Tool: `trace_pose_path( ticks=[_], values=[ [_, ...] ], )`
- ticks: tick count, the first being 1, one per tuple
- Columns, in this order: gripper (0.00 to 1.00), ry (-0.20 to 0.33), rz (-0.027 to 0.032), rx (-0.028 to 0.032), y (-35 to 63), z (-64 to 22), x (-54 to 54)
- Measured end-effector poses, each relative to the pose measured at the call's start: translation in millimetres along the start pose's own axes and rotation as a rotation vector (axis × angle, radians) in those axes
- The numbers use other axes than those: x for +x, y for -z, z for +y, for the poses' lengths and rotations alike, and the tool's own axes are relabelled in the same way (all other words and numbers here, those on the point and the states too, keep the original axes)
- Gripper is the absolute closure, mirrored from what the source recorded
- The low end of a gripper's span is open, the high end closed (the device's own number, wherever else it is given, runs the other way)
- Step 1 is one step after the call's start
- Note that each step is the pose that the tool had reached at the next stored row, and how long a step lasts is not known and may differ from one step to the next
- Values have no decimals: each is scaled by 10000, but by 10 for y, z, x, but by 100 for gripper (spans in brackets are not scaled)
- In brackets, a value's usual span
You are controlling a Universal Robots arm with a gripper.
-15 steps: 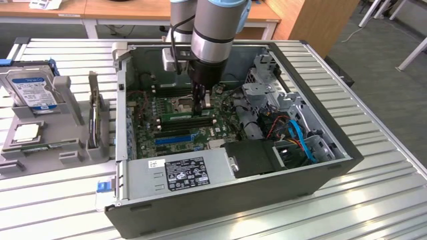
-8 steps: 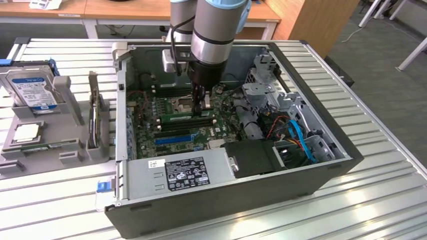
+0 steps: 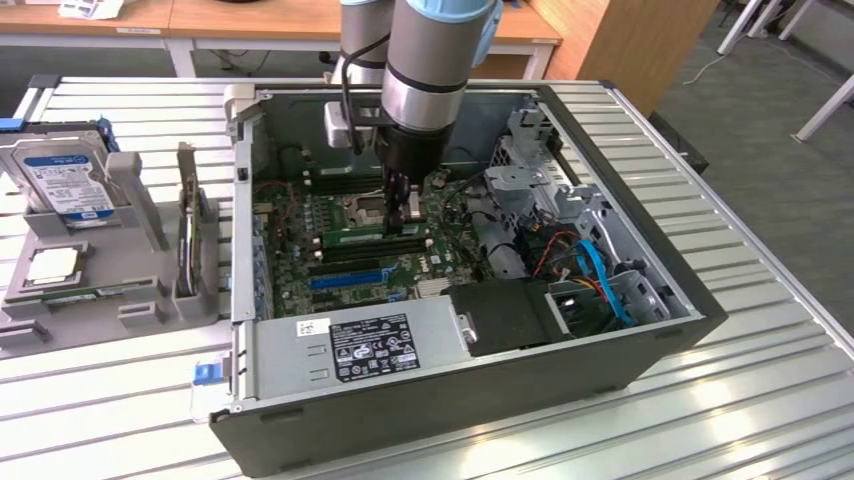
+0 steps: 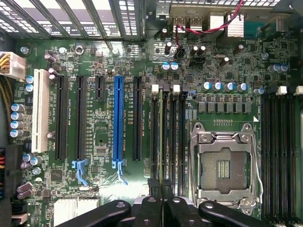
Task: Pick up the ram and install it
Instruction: 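Insert the ram into the slot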
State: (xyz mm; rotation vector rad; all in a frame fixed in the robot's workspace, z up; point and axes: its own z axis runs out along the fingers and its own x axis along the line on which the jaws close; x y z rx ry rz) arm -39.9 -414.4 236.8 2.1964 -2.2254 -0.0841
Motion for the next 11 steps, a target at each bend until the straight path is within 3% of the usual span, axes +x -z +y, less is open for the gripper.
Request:
trace_pose_path(
  ticks=[11],
  values=[
    [88,-1,0,0,-8,-1,20]
  ],
)
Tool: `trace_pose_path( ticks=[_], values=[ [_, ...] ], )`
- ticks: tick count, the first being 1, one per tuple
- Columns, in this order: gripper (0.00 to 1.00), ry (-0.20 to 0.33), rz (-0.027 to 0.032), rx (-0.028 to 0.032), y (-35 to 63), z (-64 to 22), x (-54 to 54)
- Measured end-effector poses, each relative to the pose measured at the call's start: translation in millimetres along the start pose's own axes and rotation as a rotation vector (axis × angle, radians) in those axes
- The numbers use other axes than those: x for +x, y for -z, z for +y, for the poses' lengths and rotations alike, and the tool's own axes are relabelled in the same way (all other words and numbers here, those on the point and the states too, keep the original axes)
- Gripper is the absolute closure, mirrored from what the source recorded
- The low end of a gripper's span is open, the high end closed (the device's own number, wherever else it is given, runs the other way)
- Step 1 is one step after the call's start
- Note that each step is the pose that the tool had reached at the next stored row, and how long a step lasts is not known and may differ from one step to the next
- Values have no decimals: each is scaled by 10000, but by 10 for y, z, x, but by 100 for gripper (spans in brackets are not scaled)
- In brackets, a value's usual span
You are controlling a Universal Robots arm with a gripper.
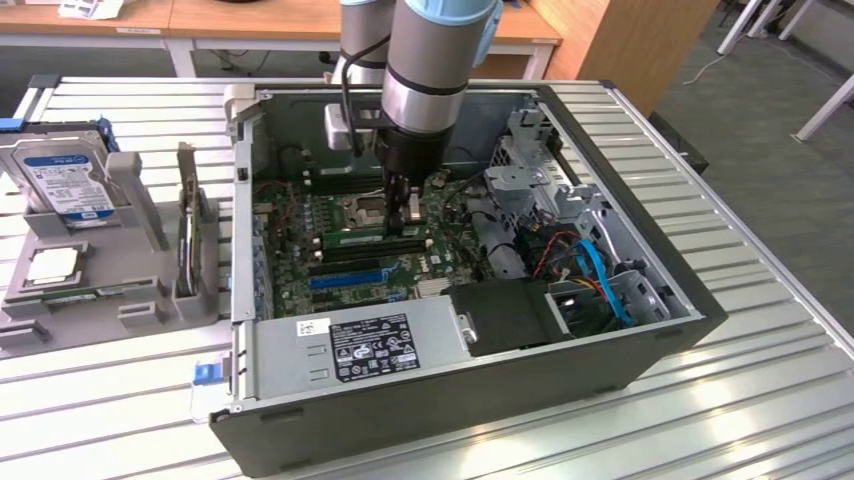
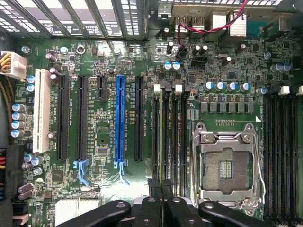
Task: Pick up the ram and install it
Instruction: 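Insert the ram into the slot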
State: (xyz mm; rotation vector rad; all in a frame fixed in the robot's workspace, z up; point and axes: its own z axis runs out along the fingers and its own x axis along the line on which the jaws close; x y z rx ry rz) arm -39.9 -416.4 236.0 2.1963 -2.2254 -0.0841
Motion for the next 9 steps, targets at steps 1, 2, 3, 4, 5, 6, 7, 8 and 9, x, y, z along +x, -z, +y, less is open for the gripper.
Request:
trace_pose_path(
  ticks=[1,2,3,4,5,6,7,8,9],
  values=[
    [88,0,0,0,0,0,0],
    [88,0,1,-1,0,0,2],
    [88,1,0,-1,0,0,5],
    [88,0,1,-1,1,0,7],
    [88,0,0,-1,0,0,9],
    [88,0,1,0,1,0,12],
    [88,0,1,-1,1,0,14],
    [88,0,0,-1,1,0,17],
    [88,0,0,0,1,0,19]
  ],
)
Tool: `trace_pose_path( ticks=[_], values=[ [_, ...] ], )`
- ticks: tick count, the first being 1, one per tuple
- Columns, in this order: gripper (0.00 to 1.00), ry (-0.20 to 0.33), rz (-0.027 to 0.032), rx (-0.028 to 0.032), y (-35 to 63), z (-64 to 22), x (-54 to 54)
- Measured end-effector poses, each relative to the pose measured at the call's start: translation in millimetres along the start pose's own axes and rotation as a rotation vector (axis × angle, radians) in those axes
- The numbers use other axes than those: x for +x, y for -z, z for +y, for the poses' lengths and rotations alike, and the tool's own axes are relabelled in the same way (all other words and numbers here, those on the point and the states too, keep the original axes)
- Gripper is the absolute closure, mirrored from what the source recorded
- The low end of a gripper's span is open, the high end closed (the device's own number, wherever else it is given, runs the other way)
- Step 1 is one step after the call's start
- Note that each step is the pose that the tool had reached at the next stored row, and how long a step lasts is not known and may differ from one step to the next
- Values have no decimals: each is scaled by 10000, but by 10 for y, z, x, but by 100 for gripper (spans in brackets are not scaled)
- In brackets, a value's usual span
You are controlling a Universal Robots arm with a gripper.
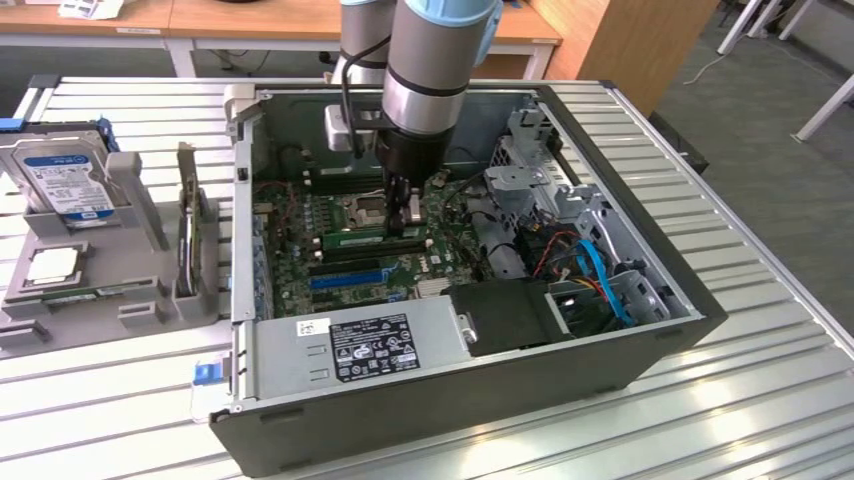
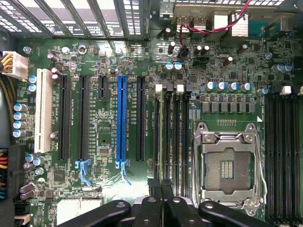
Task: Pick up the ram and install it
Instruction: 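Insert the ram into the slot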
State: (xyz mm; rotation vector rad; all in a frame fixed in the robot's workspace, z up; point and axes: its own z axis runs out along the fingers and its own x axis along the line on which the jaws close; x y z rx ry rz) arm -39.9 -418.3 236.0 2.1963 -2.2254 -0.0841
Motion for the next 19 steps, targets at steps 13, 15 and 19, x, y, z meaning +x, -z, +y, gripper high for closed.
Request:
trace_pose_path(
  ticks=[13,15,19],
  values=[
    [88,0,0,0,-23,-1,8],
    [88,0,1,0,-28,-1,9],
    [88,0,1,0,-35,-2,9]
  ],
)
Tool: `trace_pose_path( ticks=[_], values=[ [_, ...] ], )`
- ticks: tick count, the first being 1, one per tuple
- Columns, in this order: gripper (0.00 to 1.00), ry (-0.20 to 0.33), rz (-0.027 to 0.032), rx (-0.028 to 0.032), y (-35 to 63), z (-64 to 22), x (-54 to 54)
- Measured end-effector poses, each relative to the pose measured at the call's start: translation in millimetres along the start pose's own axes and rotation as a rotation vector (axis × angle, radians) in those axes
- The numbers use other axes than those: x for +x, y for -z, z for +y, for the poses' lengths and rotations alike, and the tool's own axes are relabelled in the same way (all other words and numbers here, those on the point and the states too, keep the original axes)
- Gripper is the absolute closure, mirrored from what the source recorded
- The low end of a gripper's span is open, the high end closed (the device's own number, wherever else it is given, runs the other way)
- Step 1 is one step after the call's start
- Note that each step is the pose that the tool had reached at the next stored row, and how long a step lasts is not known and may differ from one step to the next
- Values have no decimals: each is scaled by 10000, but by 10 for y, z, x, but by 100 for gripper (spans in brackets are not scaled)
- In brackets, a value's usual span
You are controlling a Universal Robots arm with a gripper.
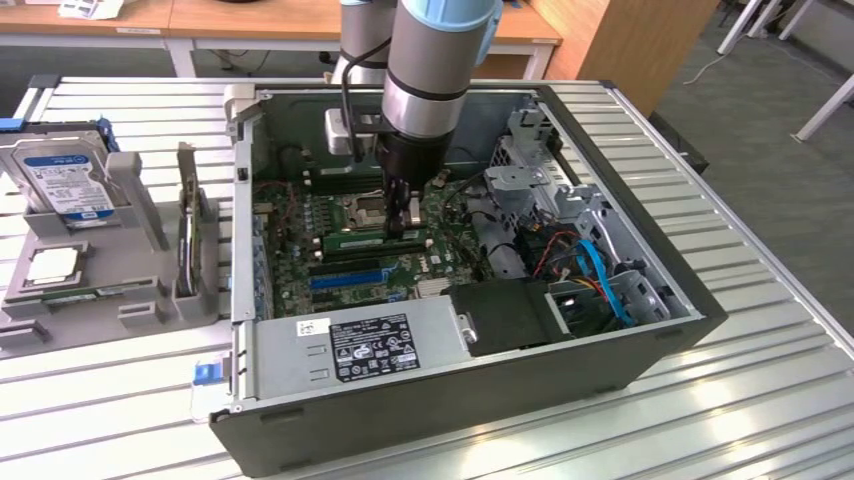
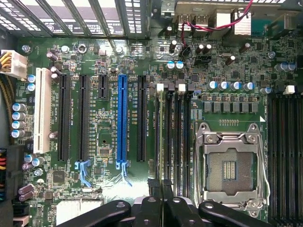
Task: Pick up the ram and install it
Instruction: 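Insert the ram into the slot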
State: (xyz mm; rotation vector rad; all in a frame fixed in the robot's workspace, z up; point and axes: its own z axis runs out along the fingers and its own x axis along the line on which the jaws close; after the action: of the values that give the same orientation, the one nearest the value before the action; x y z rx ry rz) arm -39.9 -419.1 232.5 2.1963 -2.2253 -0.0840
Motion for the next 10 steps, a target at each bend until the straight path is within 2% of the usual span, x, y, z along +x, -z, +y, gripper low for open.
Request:
trace_pose_path(
  ticks=[10],
  values=[
    [88,49,-4,-1,0,0,0]
  ],
)
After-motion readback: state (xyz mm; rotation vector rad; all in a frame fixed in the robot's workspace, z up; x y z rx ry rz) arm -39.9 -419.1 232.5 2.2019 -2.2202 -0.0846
